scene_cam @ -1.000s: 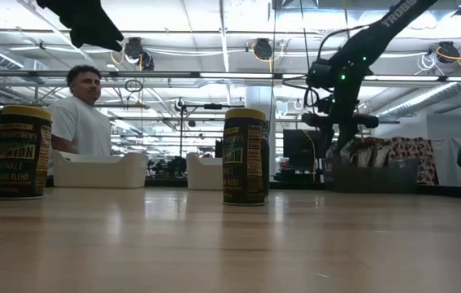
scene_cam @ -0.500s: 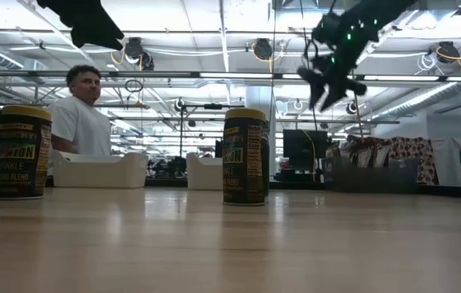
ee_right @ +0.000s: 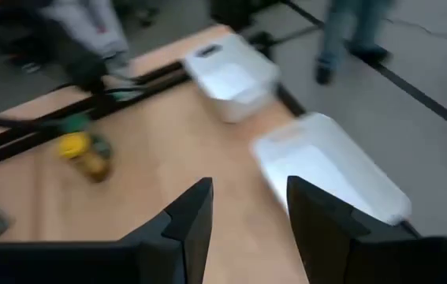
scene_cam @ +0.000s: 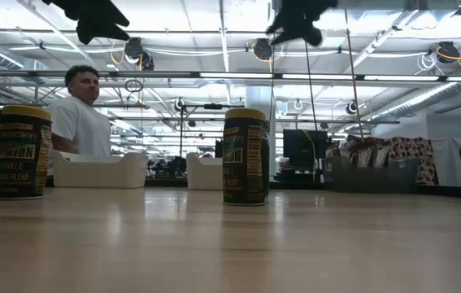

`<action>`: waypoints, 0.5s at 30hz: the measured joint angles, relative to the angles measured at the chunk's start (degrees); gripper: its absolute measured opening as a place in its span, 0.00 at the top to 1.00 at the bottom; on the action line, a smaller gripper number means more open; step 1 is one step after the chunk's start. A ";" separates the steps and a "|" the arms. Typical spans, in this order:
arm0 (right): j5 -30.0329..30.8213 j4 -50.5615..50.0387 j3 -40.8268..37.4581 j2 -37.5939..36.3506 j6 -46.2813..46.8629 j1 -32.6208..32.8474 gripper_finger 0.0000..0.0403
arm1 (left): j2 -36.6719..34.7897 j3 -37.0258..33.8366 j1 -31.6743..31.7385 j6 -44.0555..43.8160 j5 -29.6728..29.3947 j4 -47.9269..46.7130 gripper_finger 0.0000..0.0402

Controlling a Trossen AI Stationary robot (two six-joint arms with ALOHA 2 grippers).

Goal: Sort spices by type
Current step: Put the top right green seasoning bottle into the right white bin

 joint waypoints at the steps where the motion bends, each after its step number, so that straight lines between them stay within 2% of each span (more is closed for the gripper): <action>1: -0.01 -0.52 0.69 0.00 -0.41 1.82 0.64 | 0.06 0.00 0.00 -0.39 0.20 0.06 0.51; 9: -1.47 -0.52 1.98 0.18 -4.06 14.60 0.64 | 0.92 0.00 -3.26 -1.95 2.54 4.37 0.51; 15: -1.43 2.27 1.98 2.77 0.62 20.05 0.64 | 3.04 0.00 -7.07 -1.57 2.75 7.51 0.51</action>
